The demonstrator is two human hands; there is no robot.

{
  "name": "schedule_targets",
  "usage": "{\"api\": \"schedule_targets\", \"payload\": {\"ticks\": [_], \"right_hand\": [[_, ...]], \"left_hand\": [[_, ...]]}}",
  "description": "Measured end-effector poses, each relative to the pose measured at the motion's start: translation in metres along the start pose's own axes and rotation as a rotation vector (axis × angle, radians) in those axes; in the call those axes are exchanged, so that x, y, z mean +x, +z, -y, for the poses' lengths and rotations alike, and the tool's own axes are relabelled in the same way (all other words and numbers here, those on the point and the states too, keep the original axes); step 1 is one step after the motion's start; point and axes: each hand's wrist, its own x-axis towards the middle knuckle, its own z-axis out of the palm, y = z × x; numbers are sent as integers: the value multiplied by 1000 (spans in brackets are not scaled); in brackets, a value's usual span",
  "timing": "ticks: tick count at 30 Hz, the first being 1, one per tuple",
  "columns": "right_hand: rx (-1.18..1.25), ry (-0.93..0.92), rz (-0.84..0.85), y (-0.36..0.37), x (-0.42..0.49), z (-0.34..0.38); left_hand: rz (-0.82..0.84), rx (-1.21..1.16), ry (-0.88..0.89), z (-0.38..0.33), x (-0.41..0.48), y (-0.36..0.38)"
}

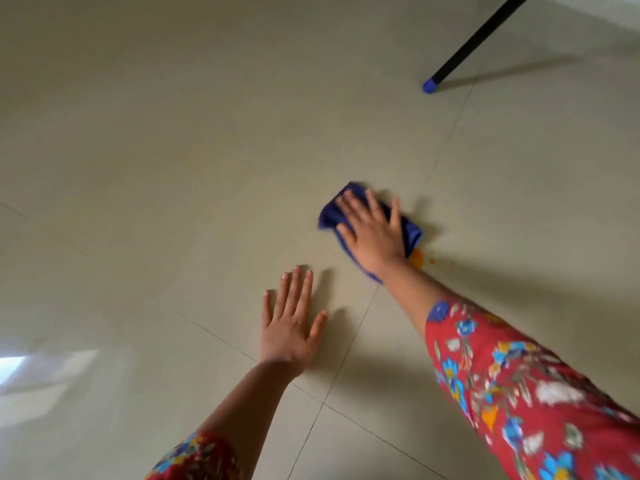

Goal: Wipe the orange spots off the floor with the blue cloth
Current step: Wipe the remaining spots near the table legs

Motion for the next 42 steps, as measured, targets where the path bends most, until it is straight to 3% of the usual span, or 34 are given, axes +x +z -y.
{"api": "schedule_targets", "payload": {"ticks": [2,5,8,15,17,20,22,23,26,28,30,34,37,39,42], "right_hand": [[12,210,12,-1,13,-45],[178,529,-15,3,-39,-101],[232,738,-42,8,-102,-93],[193,637,-11,7,-55,-80],[158,415,-40,8,-54,-51],[93,-129,-40,16,-121,-8],[85,-244,-6,20,-158,-31],[74,-170,-5,21,-161,-53],[93,346,-34,15,-124,-110],[166,554,-56,7,-81,-111],[189,490,-42,4,-55,-77],[132,-53,-44,16,-115,6],[123,-239,-5,16,-170,-25],[93,-76,-16,19,-158,-72],[131,407,-56,12,-100,-112]], "left_hand": [[18,112,36,4,2,2],[39,162,37,4,0,4],[22,167,25,0,2,7],[46,196,25,1,3,5],[46,197,27,0,4,7],[29,188,25,2,4,6],[41,192,33,4,3,6],[46,193,33,3,3,7],[46,205,28,0,2,7],[47,209,27,0,4,6],[75,213,27,0,4,4],[99,194,18,1,5,2],[117,173,22,0,8,-1],[125,182,29,0,6,-1],[107,194,24,1,5,1]]}}
